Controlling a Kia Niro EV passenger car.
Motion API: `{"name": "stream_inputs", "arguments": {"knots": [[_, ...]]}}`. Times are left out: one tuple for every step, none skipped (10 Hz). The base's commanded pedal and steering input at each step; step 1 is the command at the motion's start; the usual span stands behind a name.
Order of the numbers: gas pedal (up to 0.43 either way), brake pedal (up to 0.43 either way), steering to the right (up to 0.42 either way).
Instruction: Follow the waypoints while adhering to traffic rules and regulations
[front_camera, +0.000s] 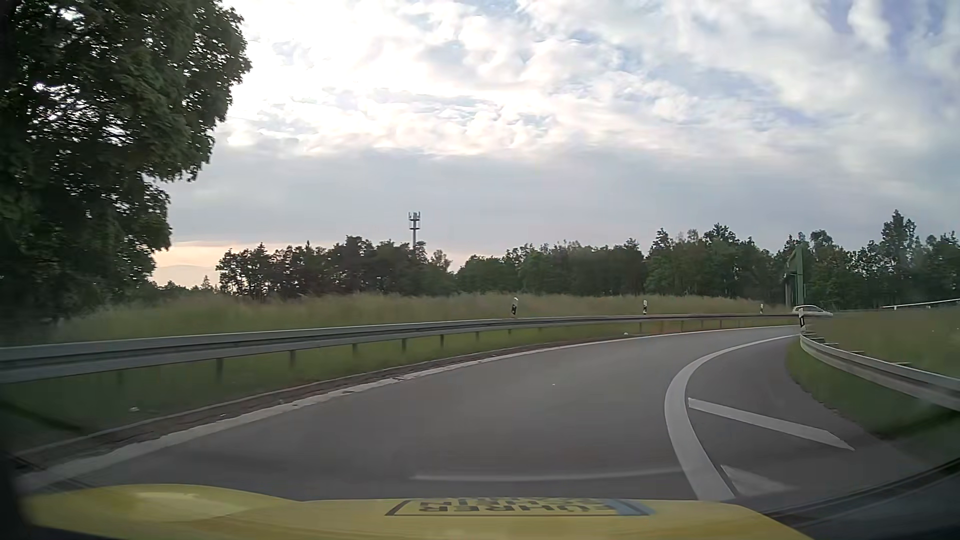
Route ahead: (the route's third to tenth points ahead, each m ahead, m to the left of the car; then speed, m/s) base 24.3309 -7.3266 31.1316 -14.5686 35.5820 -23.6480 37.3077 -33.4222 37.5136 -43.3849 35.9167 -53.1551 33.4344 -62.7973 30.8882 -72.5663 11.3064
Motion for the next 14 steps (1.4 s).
{"name": "stream_inputs", "arguments": {"knots": [[0.098,0.000,0.137],[0.098,0.000,0.140],[0.098,0.000,0.140],[0.098,0.000,0.140],[0.087,0.000,0.140],[0.087,0.000,0.141],[0.087,0.000,0.140],[0.087,0.000,0.140],[0.087,0.000,0.140],[0.098,0.000,0.140],[0.098,0.000,0.140],[0.098,0.000,0.140],[0.110,0.000,0.138],[0.110,0.000,0.135]]}}
